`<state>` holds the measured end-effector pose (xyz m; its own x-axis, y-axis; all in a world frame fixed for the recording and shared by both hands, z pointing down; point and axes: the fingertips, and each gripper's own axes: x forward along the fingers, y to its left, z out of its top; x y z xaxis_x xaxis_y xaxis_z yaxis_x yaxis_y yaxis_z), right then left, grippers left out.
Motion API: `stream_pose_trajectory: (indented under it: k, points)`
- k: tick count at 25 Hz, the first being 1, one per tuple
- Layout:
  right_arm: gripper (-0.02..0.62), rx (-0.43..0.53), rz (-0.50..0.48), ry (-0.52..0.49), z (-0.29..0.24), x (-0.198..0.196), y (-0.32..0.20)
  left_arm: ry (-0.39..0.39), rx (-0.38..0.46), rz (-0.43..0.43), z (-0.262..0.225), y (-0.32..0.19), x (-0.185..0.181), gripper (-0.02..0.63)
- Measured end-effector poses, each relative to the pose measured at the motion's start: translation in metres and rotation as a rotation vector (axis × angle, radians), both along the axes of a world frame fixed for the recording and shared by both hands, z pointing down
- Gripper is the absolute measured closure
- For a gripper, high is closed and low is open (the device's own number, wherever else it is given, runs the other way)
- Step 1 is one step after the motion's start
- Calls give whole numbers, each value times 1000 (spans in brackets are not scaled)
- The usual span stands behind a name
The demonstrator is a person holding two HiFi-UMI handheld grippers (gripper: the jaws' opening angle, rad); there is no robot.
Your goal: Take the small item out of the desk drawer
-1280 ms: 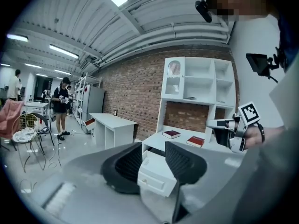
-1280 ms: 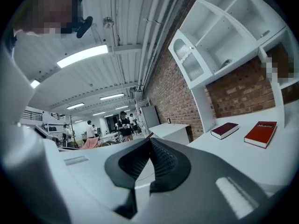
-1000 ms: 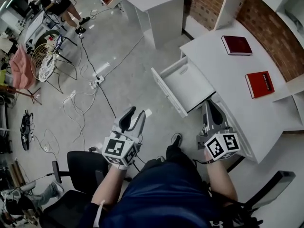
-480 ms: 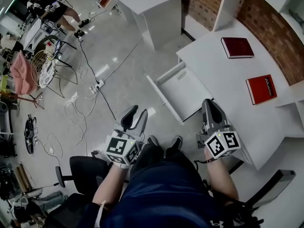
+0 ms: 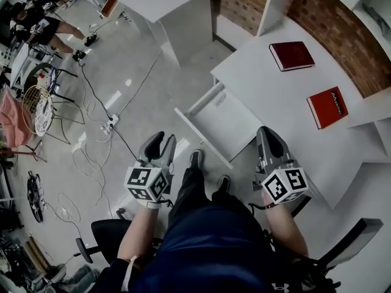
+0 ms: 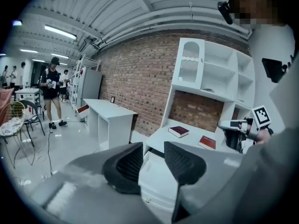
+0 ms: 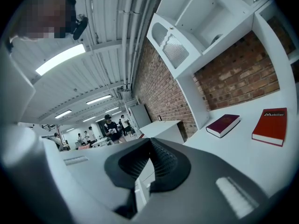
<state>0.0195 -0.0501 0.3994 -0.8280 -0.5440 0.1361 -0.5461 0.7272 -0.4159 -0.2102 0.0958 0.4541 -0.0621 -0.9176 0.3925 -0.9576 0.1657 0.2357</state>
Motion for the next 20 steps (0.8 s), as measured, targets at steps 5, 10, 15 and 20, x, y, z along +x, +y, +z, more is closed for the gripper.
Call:
stream_pose_trajectory:
  k: [5,10,15,20]
  points:
    - [594,-14,79,38,2,-15,-24,9,-34,102,16,-55,-22,456]
    - [593,-28,169,80,10,-30,-47,46,-85,215,50,-106,-37,456]
    - [594,-52,237,126,20,-43,-64,76,-149,313,87,-153,-49,456]
    - [594,-83,361,146,18,-43,-64,79,-222,442,112,-187,-45,459]
